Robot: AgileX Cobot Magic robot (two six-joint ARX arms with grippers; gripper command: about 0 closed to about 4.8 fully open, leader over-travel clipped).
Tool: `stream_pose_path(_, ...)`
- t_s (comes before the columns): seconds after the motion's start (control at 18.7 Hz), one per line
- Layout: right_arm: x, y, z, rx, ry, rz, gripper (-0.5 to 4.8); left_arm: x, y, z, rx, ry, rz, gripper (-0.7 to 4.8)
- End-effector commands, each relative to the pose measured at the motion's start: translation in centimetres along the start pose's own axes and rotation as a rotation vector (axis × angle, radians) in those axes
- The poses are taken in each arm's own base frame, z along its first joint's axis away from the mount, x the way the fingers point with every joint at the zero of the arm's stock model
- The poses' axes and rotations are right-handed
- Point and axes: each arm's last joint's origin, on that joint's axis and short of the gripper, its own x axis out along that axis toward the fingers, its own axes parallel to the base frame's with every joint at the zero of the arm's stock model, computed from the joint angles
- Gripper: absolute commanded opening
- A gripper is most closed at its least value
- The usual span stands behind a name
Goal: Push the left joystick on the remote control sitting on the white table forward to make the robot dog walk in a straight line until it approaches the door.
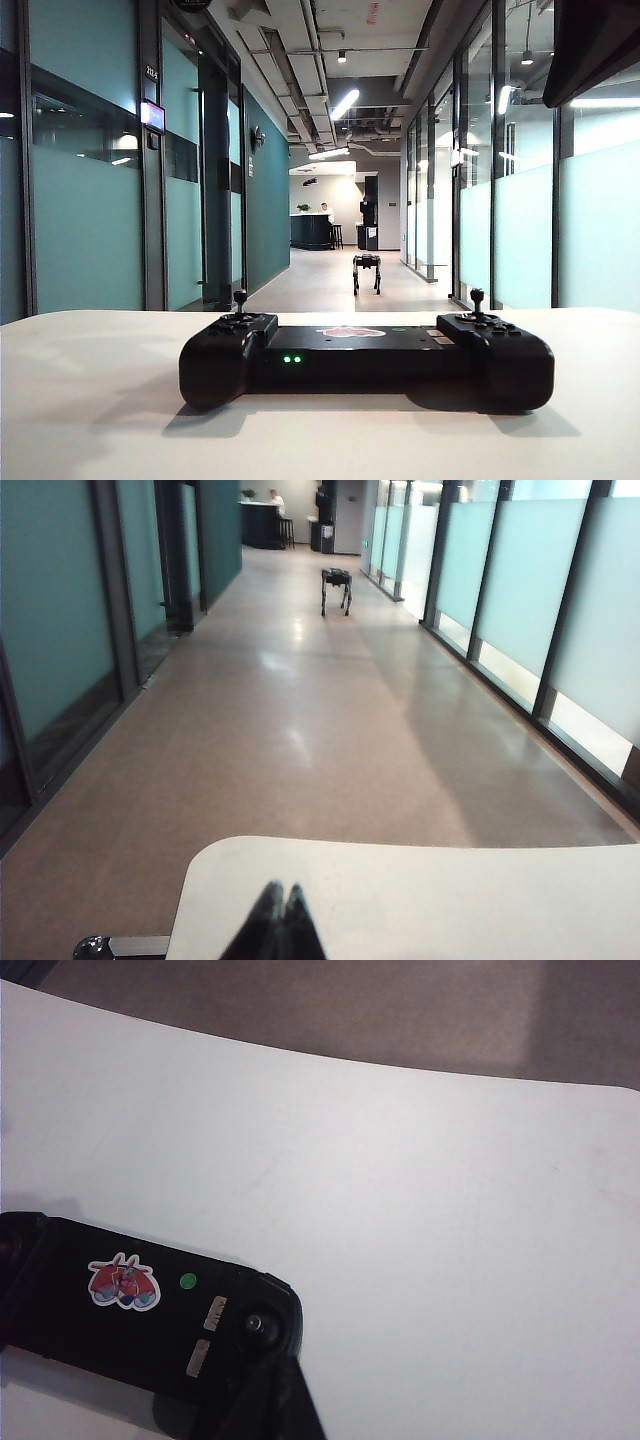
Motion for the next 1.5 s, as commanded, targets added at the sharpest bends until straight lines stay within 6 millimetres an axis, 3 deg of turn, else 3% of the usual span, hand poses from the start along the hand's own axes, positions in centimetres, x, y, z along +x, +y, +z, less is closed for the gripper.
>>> stream_pose_path(0.05,-0.1,0.0,0.2,0.005,-0.022,0.005,0.00,-0.5,0.3,-0.7,0.009,-0.036,0.022,-0.05)
stream_pose_path(0.54,-0.1,0.0,0.2,0.005,-0.022,0.005,0.00,-0.5,1.1,-3.0,0.013,-0.003,0.046,-0.05)
stream_pose_path(1.5,-0.1,0.0,0.2,0.005,-0.022,0.004,0.00,-0.5,1.2,-3.3,0.031,0.021,0.097,-0.05)
